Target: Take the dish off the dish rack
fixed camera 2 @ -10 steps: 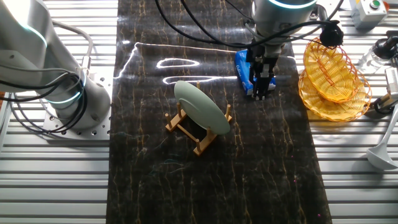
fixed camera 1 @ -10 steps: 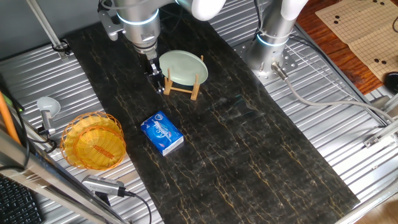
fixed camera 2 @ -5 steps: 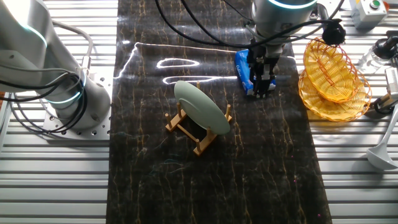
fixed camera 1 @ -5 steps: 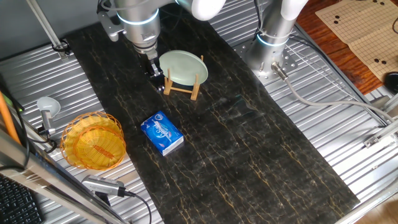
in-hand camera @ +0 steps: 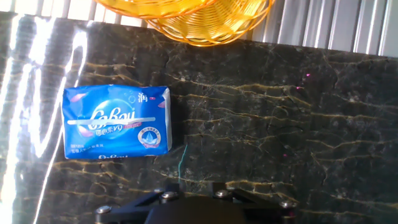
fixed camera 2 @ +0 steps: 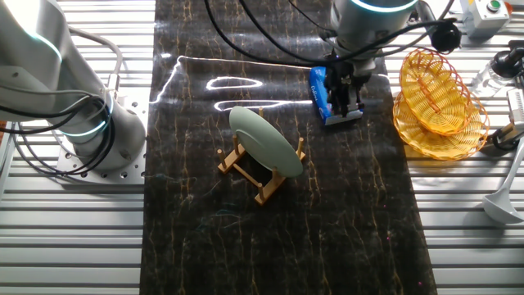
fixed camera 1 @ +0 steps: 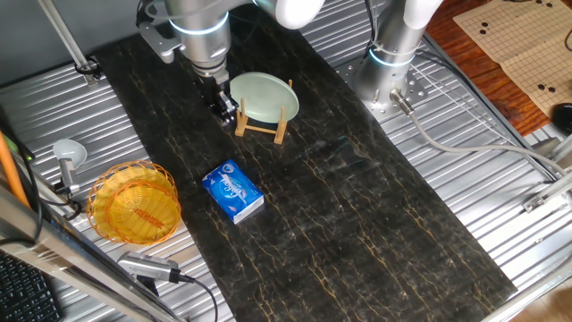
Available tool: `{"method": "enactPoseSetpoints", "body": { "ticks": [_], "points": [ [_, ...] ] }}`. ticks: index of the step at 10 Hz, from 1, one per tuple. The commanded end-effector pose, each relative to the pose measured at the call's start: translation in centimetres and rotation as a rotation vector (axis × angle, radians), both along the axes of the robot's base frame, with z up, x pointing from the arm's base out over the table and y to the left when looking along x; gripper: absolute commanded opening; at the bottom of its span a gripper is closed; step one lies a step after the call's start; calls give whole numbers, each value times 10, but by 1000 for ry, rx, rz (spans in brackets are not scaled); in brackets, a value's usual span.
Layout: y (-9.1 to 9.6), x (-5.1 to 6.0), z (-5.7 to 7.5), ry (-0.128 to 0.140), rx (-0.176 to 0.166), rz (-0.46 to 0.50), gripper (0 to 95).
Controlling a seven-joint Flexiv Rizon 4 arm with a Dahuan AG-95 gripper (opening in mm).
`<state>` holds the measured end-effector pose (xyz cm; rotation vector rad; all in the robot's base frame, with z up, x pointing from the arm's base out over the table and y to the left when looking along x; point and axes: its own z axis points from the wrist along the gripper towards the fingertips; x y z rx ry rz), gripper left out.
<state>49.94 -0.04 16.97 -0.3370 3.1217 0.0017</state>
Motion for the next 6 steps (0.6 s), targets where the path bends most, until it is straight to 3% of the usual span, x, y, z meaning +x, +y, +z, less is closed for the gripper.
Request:
{"method": "enactPoseSetpoints", "body": {
  "ticks": [1,6],
  "points": [
    [0,1,0,5,1,25,0],
    [0,1,0,12,-3,53,0]
  ]
}}
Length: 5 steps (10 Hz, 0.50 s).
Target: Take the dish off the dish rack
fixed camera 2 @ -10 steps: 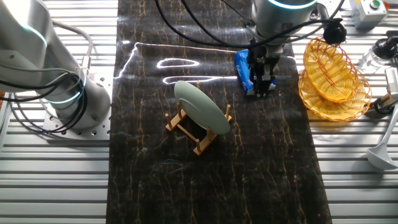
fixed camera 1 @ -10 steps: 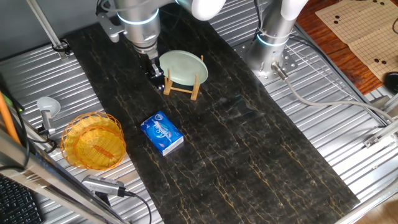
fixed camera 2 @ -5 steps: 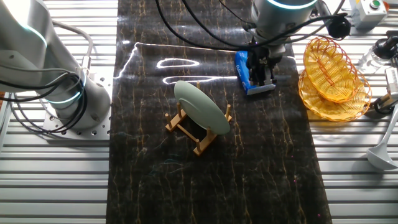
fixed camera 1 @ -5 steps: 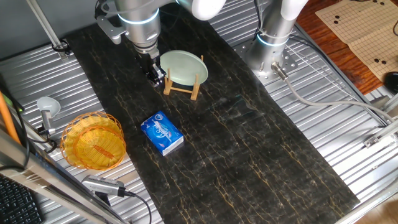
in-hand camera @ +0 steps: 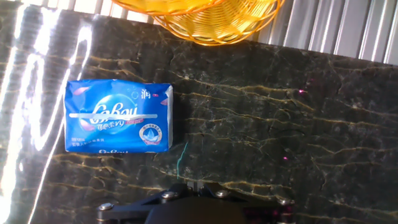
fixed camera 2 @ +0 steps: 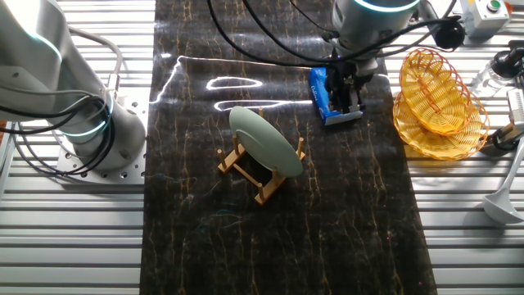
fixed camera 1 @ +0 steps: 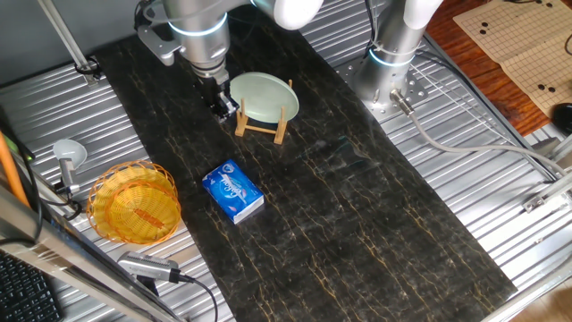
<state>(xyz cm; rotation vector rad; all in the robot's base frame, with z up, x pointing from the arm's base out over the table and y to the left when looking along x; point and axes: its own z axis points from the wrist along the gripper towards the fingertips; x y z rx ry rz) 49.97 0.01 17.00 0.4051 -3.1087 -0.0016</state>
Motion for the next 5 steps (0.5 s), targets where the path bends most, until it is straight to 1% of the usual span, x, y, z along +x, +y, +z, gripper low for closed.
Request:
{"method": "enactPoseSetpoints", "body": {
  "ticks": [1,2,3,4,5],
  "points": [
    [0,0,0,8,-4,26,0],
    [0,0,0,16,-7,49,0],
    [-1,0,0,35,-15,129,0],
    [-1,0,0,39,-28,179,0],
    [-1,-1,0,49,-38,285,0]
  ]
}}
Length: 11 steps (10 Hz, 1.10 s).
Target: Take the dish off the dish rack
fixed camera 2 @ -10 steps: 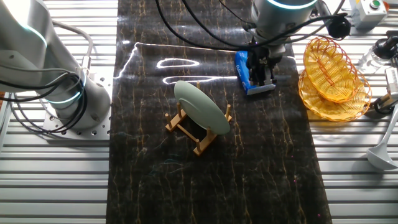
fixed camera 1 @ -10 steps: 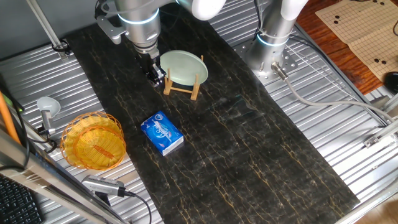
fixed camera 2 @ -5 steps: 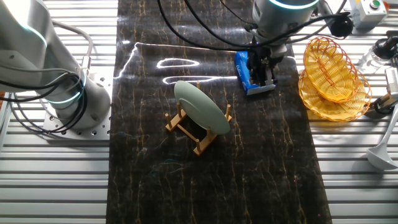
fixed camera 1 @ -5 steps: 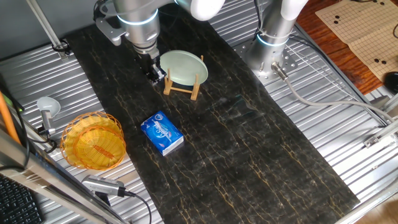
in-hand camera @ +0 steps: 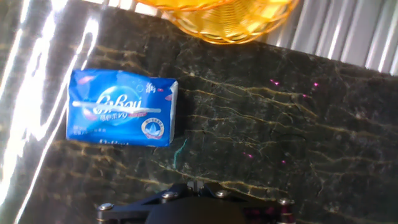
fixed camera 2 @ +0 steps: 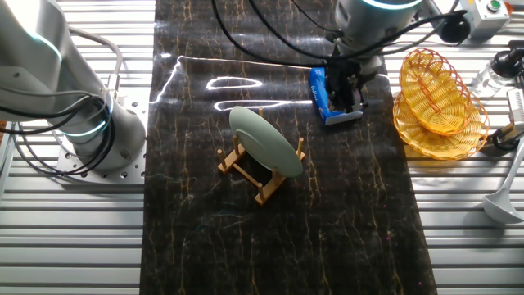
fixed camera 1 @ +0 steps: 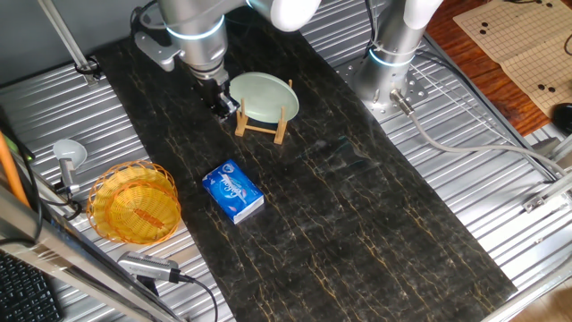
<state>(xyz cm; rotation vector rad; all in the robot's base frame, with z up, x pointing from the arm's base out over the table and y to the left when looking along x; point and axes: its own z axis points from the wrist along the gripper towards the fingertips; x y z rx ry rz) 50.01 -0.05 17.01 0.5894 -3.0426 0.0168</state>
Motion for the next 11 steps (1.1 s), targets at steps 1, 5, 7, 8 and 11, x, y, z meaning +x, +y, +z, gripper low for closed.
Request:
{"method": "enactPoseSetpoints", "body": {
  "ticks": [1,5,7,8,11],
  "points": [
    [-1,-2,0,14,1,289,0],
    [-1,-3,-2,28,45,456,0],
    [-1,-3,-2,50,52,517,0],
    [-1,-3,-2,53,54,527,0],
    [-1,-3,-2,61,53,524,0]
  ]
}}
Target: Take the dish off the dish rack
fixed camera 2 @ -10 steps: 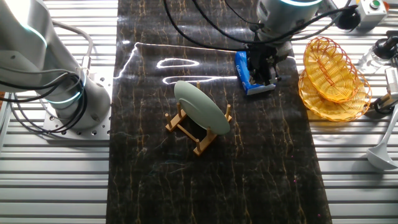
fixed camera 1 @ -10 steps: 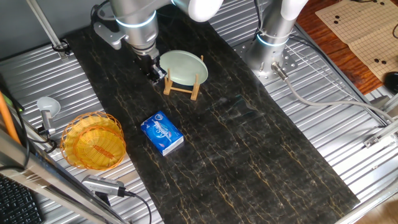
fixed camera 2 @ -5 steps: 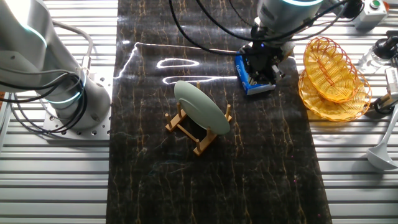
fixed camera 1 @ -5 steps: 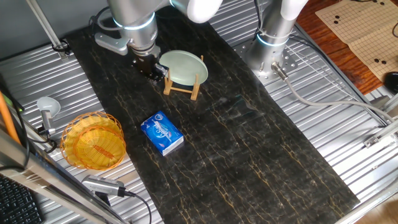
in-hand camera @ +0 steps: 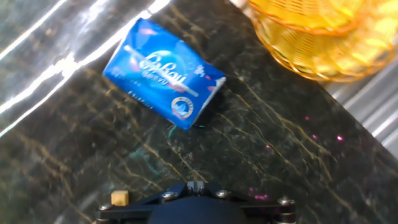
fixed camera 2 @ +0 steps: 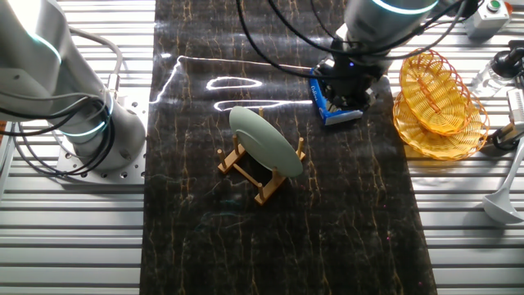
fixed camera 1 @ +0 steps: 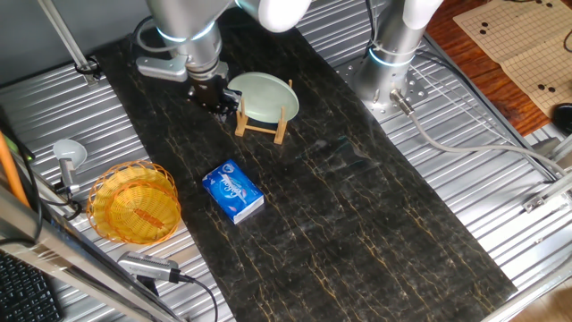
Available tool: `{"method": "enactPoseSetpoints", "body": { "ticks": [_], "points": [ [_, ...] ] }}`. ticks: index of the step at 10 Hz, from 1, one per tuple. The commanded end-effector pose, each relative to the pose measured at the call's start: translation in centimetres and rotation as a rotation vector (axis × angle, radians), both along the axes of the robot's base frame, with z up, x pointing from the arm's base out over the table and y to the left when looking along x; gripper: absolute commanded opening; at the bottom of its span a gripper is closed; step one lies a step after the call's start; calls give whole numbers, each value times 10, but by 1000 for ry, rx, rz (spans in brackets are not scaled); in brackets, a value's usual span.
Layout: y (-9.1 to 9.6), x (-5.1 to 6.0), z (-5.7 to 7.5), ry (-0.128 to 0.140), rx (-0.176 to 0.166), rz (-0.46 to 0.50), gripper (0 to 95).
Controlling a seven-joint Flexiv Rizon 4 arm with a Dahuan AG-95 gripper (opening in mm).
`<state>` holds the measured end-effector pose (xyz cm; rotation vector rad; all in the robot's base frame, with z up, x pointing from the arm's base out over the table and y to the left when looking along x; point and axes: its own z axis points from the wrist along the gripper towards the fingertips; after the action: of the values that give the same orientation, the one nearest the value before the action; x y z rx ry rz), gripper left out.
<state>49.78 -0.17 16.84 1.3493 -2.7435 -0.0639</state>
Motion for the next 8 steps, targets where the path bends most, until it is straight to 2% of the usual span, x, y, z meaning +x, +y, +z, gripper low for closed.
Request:
{"method": "enactPoseSetpoints", "body": {
  "ticks": [1,8],
  "points": [
    [0,-1,0,5,-3,-9,0],
    [-1,-2,4,25,-1,26,0]
  ]
}}
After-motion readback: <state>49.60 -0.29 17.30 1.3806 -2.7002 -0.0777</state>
